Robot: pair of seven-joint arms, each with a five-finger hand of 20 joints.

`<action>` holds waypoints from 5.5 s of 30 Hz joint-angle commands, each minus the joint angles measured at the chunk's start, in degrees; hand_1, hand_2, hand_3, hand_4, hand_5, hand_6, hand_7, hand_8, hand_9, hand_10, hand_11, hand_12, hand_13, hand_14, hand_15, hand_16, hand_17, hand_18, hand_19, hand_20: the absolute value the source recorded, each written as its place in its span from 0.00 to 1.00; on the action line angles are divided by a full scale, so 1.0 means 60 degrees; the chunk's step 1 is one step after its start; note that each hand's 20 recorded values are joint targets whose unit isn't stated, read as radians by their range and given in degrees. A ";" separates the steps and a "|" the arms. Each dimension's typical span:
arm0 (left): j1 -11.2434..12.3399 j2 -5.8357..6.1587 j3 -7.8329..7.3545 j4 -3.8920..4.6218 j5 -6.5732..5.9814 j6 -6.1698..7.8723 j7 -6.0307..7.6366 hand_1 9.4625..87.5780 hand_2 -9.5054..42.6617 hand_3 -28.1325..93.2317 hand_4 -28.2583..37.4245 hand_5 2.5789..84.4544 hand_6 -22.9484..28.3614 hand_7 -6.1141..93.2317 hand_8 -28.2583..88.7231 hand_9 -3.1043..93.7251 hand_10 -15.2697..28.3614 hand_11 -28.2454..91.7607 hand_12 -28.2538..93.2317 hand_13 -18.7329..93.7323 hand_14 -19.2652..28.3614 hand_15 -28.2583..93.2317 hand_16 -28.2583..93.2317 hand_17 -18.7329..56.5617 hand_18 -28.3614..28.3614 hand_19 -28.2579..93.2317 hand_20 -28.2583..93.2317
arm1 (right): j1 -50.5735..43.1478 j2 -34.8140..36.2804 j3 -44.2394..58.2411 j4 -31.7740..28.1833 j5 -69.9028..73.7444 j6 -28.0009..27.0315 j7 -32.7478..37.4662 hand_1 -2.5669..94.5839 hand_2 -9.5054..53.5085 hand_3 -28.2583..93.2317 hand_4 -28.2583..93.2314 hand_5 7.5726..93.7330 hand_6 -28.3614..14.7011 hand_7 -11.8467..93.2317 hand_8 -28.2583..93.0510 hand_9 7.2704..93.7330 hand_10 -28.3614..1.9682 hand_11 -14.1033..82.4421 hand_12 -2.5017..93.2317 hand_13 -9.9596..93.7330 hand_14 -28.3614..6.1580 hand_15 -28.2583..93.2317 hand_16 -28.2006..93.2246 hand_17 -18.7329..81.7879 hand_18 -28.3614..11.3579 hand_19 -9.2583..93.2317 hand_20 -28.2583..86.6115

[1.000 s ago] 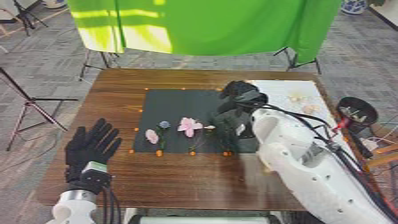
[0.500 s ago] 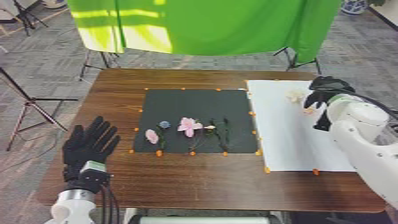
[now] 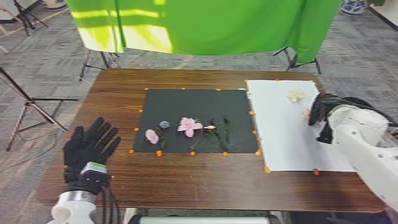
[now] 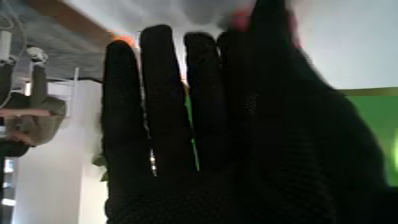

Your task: Arrange flowers

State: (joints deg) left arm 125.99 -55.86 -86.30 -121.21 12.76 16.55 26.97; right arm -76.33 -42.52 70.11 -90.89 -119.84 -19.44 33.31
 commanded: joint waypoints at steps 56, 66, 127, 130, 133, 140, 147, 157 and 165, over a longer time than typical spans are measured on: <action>0.0421 -0.0079 -0.0181 -0.0113 0.0023 0.0038 -0.0365 0.19 0.45 0.82 0.00 0.47 0.64 0.21 0.17 0.36 0.72 0.46 0.33 0.37 0.75 0.57 0.18 0.16 0.76 0.52 0.31 | -0.0515 -0.1071 -0.1216 -0.2825 -0.0534 0.3712 -0.1676 0.64 0.02 0.73 0.00 0.81 0.75 0.39 0.24 0.88 0.68 0.19 0.30 0.77 0.67 0.38 0.52 0.45 0.32 0.59 0.45; 0.0132 -0.0124 0.0005 -0.0031 0.0091 -0.0065 -0.0477 0.19 0.45 0.82 0.00 0.47 0.64 0.21 0.17 0.36 0.71 0.46 0.33 0.36 0.75 0.57 0.18 0.16 0.76 0.52 0.31 | 0.0456 -0.1602 -0.2661 -0.2544 -0.0853 0.2303 -0.2212 0.62 0.01 0.76 0.00 0.80 0.75 0.39 0.23 0.86 0.67 0.20 0.28 0.76 0.65 0.38 0.51 0.45 0.32 0.59 0.45; 0.0238 -0.0106 -0.0039 -0.0151 -0.0449 0.0483 -0.0225 0.25 0.37 0.83 0.00 0.47 0.64 0.23 0.16 0.36 0.71 0.47 0.33 0.36 0.74 0.58 0.17 0.16 0.76 0.53 0.31 | 0.0251 -0.1996 -0.2925 -0.2445 -0.1583 0.1470 -0.2020 0.89 0.00 0.21 0.13 0.62 0.71 0.37 0.11 0.65 0.58 0.54 0.33 0.64 0.60 0.59 0.44 0.39 0.33 0.53 0.49; 0.0230 -0.0115 -0.0040 -0.0145 -0.0449 0.0459 -0.0208 0.24 0.38 0.83 0.00 0.47 0.64 0.23 0.16 0.36 0.71 0.47 0.33 0.36 0.74 0.58 0.17 0.16 0.76 0.53 0.31 | 0.0251 -0.1944 -0.2794 -0.2478 -0.1609 0.1432 -0.1977 0.80 0.00 0.39 0.02 0.59 0.68 0.32 0.12 0.65 0.56 0.42 0.25 0.64 0.57 0.54 0.43 0.38 0.27 0.56 0.47; 0.0168 -0.0134 0.0014 -0.0131 -0.0455 0.0370 -0.0197 0.24 0.38 0.83 0.00 0.47 0.64 0.23 0.16 0.36 0.71 0.47 0.33 0.36 0.74 0.58 0.17 0.16 0.76 0.53 0.31 | 0.0284 -0.1757 -0.2354 -0.2445 -0.1706 0.1536 -0.1825 0.56 0.00 0.75 0.00 0.52 0.65 0.30 0.12 0.57 0.53 0.31 0.20 0.61 0.53 0.51 0.40 0.37 0.23 0.59 0.44; 0.0062 -0.0074 0.0048 -0.0018 0.0051 -0.0274 -0.0227 0.22 0.41 0.82 0.00 0.47 0.64 0.22 0.16 0.36 0.71 0.47 0.33 0.36 0.75 0.58 0.17 0.16 0.76 0.52 0.31 | 0.0956 -0.1169 -0.1196 -0.1300 -0.0801 0.1785 -0.0942 0.47 0.00 0.85 0.00 0.40 0.62 0.26 0.13 0.40 0.55 0.21 0.17 0.50 0.47 0.39 0.39 0.35 0.25 0.56 0.40; -0.0296 -0.0042 0.0202 0.0121 0.0399 -0.0560 -0.0284 0.21 0.41 0.82 0.00 0.47 0.63 0.21 0.17 0.36 0.71 0.45 0.33 0.36 0.75 0.56 0.17 0.17 0.76 0.52 0.31 | 0.2871 -0.0691 -0.2045 0.0757 0.1046 0.1569 -0.0161 0.43 0.00 0.86 0.00 0.35 0.62 0.25 0.14 0.32 0.55 0.19 0.15 0.42 0.43 0.31 0.40 0.33 0.27 0.51 0.38; -0.0685 -0.0043 0.0448 0.0267 0.0451 -0.0753 -0.0389 0.21 0.42 0.82 0.00 0.47 0.64 0.18 0.18 0.37 0.70 0.42 0.32 0.36 0.73 0.52 0.18 0.17 0.76 0.51 0.31 | 0.4350 -0.1115 -0.3112 0.3481 0.1473 -0.0607 0.0200 0.41 0.00 0.86 0.00 0.30 0.63 0.25 0.13 0.23 0.54 0.18 0.13 0.34 0.43 0.27 0.40 0.31 0.31 0.47 0.38; -0.0728 -0.0071 0.0454 0.0263 0.0410 -0.0707 -0.0453 0.21 0.42 0.82 0.00 0.47 0.63 0.17 0.18 0.36 0.70 0.42 0.32 0.36 0.74 0.53 0.18 0.17 0.76 0.50 0.31 | 0.3232 -0.0876 -0.2859 0.3083 0.1066 -0.0071 0.0200 0.53 0.01 0.88 0.00 0.45 0.65 0.29 0.11 0.51 0.54 0.27 0.16 0.60 0.54 0.44 0.39 0.39 0.23 0.66 0.41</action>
State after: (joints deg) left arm 121.74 -56.06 -83.49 -119.72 15.18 12.87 25.06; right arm -50.25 -49.63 52.56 -69.23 -110.02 -25.50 35.24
